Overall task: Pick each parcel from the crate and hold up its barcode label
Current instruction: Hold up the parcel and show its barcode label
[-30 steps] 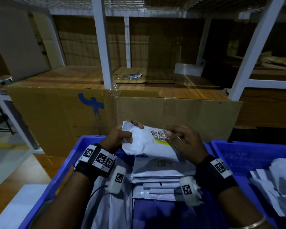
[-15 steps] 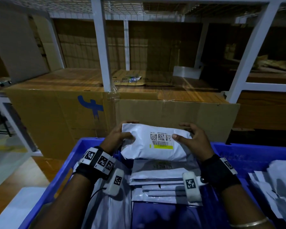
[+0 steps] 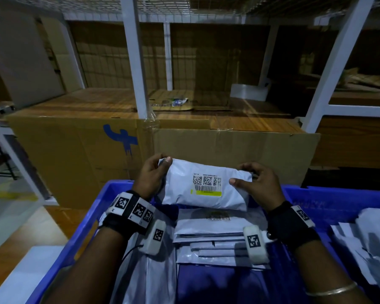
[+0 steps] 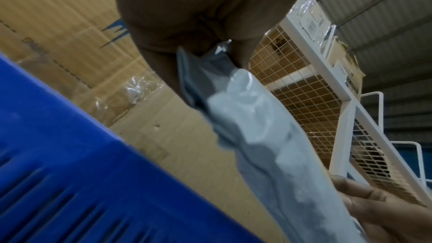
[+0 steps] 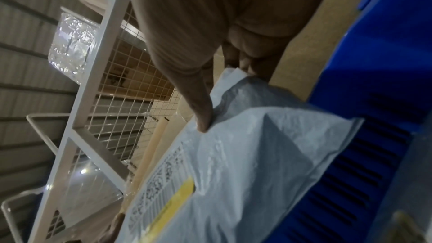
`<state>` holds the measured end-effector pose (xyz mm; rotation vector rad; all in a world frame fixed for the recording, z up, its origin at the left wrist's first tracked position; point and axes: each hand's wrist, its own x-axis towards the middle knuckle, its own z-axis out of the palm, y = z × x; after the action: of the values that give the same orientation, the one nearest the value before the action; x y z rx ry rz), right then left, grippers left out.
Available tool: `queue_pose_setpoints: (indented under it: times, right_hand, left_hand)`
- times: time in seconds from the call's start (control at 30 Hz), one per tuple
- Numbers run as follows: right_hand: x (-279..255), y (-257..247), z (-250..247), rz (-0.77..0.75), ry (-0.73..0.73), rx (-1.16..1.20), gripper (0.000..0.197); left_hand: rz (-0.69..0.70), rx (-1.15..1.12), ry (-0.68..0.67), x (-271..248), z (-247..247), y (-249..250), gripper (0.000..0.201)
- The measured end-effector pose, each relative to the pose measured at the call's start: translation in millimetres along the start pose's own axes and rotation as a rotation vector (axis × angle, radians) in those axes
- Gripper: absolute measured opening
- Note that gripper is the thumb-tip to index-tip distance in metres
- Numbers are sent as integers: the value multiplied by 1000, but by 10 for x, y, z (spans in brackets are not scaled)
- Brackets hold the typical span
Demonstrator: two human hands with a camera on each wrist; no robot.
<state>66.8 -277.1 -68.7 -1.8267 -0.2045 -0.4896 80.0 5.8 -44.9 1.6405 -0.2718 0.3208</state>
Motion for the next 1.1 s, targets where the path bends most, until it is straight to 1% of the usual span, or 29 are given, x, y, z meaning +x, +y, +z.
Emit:
queue_pose_setpoints:
  times: [0.07, 0.17, 0.23, 0.4, 0.5, 0.53, 0.6, 0.63, 0.7, 0.8, 0.87, 0.9, 0.97, 1.03, 1.07, 1.1]
  right_hand:
    - [22, -3, -12, 18, 1, 55, 30]
    - [56, -8, -38, 63, 20, 165, 20]
    - [56, -14, -34, 60, 33, 184, 18]
    - [56, -1, -30, 87, 34, 174, 21]
    - [45, 26, -10, 101, 24, 51, 30]
    - [37, 20, 5, 72, -9, -20, 36]
    - [5, 3, 37, -44, -102, -142, 49]
    - [-12, -29, 48, -108, -121, -199, 51]
    - [-24, -147, 53, -212, -103, -272, 51]
    - [-27, -289, 54, -291, -90, -364, 61]
    - [-36, -352, 81, -312, -144, -452, 68]
    - [-51, -387, 107, -302, -173, -488, 69]
    - [-80, -463, 172, -297, -226, -455, 60]
    - [-109, -497, 244, -333, -295, -319, 43]
    - [-126, -506, 275, -342, -323, -269, 36]
    - [-138, -509, 298, -340, -337, -234, 33]
  left_hand:
    - [23, 4, 34, 30, -36, 1, 15]
    - [14, 73, 131, 76, -120, -3, 16]
    - [14, 117, 158, 74, -135, -8, 16]
    - [44, 165, 145, 71, -126, -32, 16]
    - [90, 57, 93, 31, -80, 36, 16]
    - [102, 16, 67, 11, -52, 71, 16]
    - [135, -8, 22, -23, -1, 136, 17]
    - [156, -18, 12, -27, 14, 152, 18]
    - [177, -51, 12, -19, 17, 168, 19]
    - [197, -59, -21, -9, 13, 162, 20]
    - [204, -39, -47, -23, 25, 174, 22]
    - [208, -35, -61, -33, 34, 188, 23]
    - [225, -31, -87, -49, 52, 218, 25]
    - [242, -22, -102, -67, 60, 244, 26]
    - [253, -18, -107, -68, 58, 254, 26]
    - [264, -14, -105, -68, 50, 259, 24]
